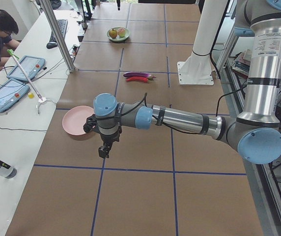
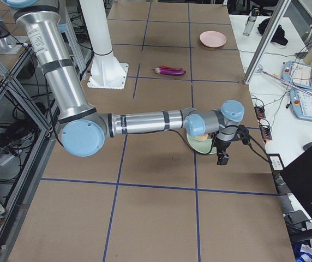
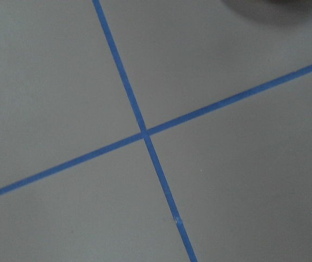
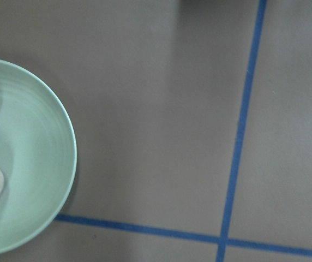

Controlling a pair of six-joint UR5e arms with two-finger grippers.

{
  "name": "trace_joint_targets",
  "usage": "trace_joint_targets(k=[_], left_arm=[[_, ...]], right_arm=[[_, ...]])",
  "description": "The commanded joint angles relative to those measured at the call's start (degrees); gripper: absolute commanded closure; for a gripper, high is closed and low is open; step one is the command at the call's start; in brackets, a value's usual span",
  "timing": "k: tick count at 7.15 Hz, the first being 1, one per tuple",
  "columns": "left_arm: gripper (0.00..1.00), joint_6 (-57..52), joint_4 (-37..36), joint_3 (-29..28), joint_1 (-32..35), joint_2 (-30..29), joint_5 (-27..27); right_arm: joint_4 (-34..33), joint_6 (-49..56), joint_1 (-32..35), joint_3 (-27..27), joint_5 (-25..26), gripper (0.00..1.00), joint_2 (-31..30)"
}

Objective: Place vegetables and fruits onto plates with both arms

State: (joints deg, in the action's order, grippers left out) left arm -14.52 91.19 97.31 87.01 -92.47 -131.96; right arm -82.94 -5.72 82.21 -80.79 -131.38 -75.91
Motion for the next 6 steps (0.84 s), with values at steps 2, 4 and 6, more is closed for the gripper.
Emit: trace_joint_targets(k=[2, 4, 6], left_arm=[[0.00, 8.6, 2.1, 1.0, -0.3, -1.9, -2.0], [0.00, 25.6, 2.2, 1.4, -10.6, -8.1, -8.2], [0.00, 37.7, 2.1, 3.4, -25.6, -15.1, -0.1]], right_arm=[[-0.1, -0.8, 3.8, -19.8, -0.9, 0.00, -22.5], [0.1, -3.7, 3.7, -20.6, -0.5, 0.00, -22.6], [0.3, -3.7, 3.7, -20.5, -0.8, 0.00, -22.5]])
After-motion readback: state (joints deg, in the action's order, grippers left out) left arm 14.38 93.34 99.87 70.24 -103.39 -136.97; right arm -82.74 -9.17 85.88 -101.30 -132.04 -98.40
